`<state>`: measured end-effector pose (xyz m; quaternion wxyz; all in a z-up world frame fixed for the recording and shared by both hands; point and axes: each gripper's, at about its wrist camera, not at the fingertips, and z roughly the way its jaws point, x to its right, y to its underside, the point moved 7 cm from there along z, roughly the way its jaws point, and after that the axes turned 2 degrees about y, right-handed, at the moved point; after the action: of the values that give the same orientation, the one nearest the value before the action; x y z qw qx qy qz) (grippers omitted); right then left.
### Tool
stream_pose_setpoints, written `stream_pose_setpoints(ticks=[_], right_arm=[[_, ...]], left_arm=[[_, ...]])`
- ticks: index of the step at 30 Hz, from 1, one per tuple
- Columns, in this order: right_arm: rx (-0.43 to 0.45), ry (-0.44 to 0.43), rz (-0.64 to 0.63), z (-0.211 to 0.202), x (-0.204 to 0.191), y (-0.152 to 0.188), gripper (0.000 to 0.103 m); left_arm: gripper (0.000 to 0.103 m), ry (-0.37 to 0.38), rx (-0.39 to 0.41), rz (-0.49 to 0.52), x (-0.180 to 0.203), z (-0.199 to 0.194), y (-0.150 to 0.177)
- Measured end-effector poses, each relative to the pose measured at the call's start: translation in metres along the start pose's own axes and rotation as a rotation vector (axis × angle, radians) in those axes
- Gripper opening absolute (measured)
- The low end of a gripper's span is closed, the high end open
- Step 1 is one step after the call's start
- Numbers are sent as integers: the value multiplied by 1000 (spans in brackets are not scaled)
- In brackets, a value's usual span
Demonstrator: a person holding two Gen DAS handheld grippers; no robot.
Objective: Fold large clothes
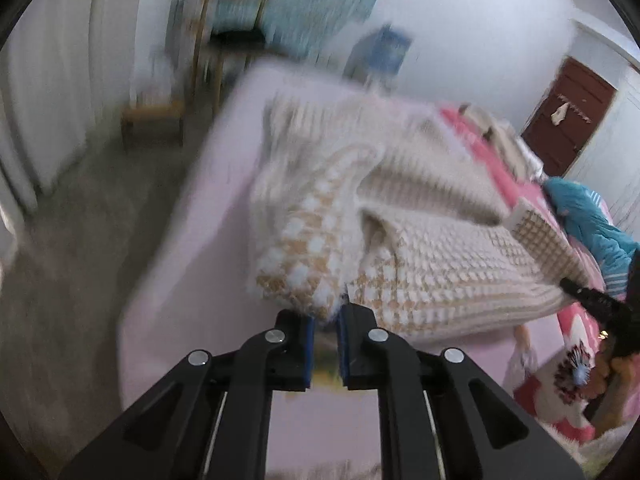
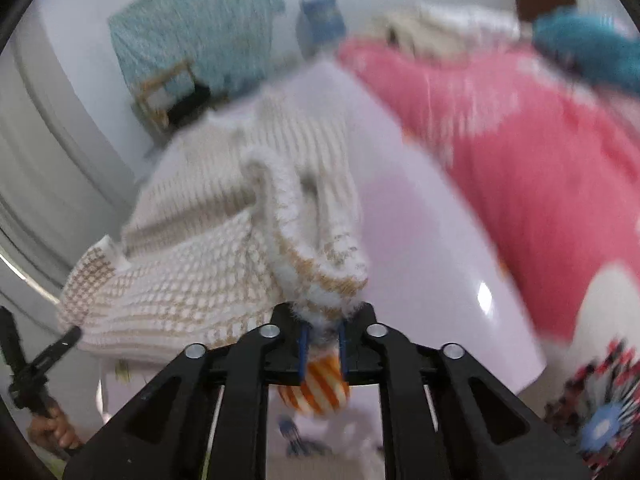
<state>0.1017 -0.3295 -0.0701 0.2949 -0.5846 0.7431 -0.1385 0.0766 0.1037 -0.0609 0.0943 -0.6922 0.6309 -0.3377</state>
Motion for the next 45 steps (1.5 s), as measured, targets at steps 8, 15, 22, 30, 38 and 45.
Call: stream_pose_setpoints(ticks=[8, 15, 22, 30, 38, 45], right_arm=[[57, 100, 131, -31, 56, -9, 55], [125, -29, -119, -30, -29, -25, 55], [-14, -118, -339, 21, -98, 11, 30], [-213, -89, -355, 47, -83, 32, 29], [-209, -118, -270, 71, -95, -4, 43], [-246, -117, -269, 85, -99, 4, 20]], left_arm=[[22, 1, 69, -217, -61, -40, -7], [31, 123, 73, 13, 20, -23, -36], [34, 152, -111, 259, 104, 48, 0], [34, 216, -175, 191, 90, 57, 2], [34, 126, -203, 266, 97, 91, -16], [34, 140, -193, 235, 91, 103, -15]])
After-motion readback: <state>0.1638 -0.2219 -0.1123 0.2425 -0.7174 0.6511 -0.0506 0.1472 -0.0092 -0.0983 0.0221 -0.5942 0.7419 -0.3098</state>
